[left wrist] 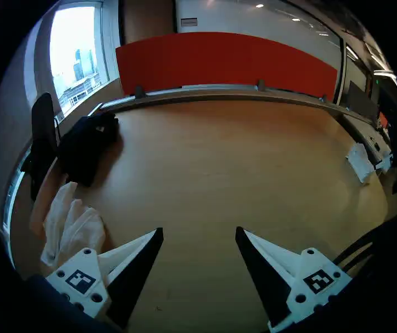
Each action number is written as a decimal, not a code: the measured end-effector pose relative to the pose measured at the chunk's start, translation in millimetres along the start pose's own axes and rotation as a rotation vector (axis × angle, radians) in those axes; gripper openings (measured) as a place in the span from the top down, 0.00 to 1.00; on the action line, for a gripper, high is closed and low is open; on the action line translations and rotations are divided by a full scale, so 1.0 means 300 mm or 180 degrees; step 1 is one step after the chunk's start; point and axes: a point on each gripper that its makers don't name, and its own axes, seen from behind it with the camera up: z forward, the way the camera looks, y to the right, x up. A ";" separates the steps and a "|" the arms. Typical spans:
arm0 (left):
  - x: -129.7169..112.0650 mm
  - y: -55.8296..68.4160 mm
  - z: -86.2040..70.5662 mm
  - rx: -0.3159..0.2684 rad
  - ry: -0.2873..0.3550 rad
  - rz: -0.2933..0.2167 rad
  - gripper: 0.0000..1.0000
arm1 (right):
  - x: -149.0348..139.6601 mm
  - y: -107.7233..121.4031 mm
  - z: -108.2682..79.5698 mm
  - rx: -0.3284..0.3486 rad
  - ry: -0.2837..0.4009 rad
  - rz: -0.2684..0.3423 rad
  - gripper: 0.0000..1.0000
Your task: Fold towel
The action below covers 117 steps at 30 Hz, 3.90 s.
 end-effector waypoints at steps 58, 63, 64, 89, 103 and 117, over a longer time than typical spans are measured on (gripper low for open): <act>0.392 0.007 0.031 -0.0099 0.0969 -0.0150 0.03 | 0.465 -0.257 -0.365 -0.0277 0.2307 0.0460 0.00; 0.464 -0.015 0.005 -0.0057 0.1215 -0.0192 0.03 | 0.505 -0.280 -0.399 -0.0297 0.2421 0.0419 0.00; 0.477 -0.021 0.000 -0.0039 0.1262 -0.0193 0.03 | 0.511 -0.287 -0.404 -0.0296 0.2438 0.0410 0.00; 0.645 -0.096 -0.060 0.0064 0.1783 -0.0189 0.03 | 0.700 -0.659 -0.535 0.0002 0.2888 0.0288 0.00; 0.679 -0.124 -0.108 0.0055 0.1984 -0.0202 0.04 | 0.783 -0.888 -0.577 0.0200 0.3027 0.0219 0.00; 0.697 -0.155 -0.133 0.0118 0.2190 -0.0190 0.03 | 0.797 -0.909 -0.584 0.0147 0.3025 0.0200 0.00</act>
